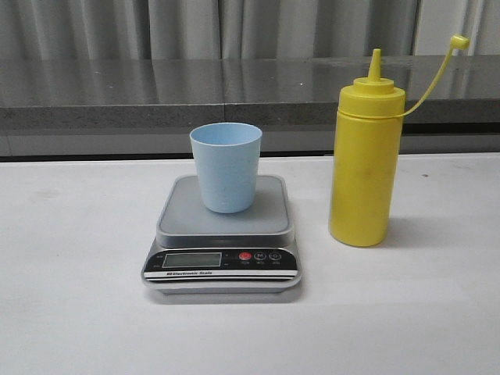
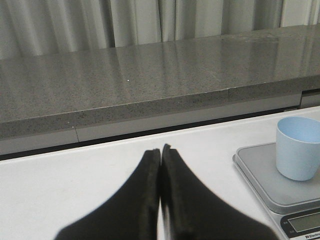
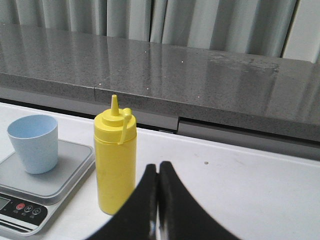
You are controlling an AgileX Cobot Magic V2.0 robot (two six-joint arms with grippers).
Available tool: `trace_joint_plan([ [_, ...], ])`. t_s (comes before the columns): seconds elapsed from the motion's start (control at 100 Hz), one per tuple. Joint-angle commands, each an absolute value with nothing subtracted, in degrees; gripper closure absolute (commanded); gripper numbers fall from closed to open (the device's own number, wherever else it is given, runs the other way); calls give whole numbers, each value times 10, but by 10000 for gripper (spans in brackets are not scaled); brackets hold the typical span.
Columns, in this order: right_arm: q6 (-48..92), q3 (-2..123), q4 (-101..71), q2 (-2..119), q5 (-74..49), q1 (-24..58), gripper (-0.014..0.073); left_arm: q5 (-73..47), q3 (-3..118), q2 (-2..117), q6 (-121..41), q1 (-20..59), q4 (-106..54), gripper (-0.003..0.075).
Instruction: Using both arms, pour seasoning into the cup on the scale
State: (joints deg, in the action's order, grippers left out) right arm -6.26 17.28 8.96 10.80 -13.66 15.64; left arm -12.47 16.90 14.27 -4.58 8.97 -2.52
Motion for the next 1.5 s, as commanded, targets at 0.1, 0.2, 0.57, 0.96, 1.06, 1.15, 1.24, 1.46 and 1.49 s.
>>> trace_joint_plan([
  [0.1, -58, 188, 96, 112, -93, 152, 662, -81, 187, 147, -44, 88, -26, 740],
  [0.2, -58, 188, 98, 108, -96, 148, 662, -81, 187, 147, -44, 88, -26, 740],
  [0.57, -58, 117, 61, 32, -94, 35, 662, -81, 187, 147, -44, 88, -26, 740],
  [0.96, -58, 12, 51, -18, -69, 13, 662, -81, 187, 147, -44, 88, -26, 740],
  [1.06, -58, -7, 50, -18, -54, 4, 662, -81, 187, 147, -44, 88, -26, 740],
  [1.15, -58, -6, 50, -18, -55, -4, 662, -81, 187, 147, -44, 88, -26, 740],
  [1.24, -58, -6, 50, -18, -46, -11, 662, -81, 187, 147, -44, 88, -26, 740],
  [1.46, -58, -6, 50, -18, -48, -13, 662, -81, 187, 147, -44, 88, -26, 740],
  [1.49, -58, -6, 50, -18, -48, -13, 662, -81, 187, 147, -44, 88, -26, 740],
])
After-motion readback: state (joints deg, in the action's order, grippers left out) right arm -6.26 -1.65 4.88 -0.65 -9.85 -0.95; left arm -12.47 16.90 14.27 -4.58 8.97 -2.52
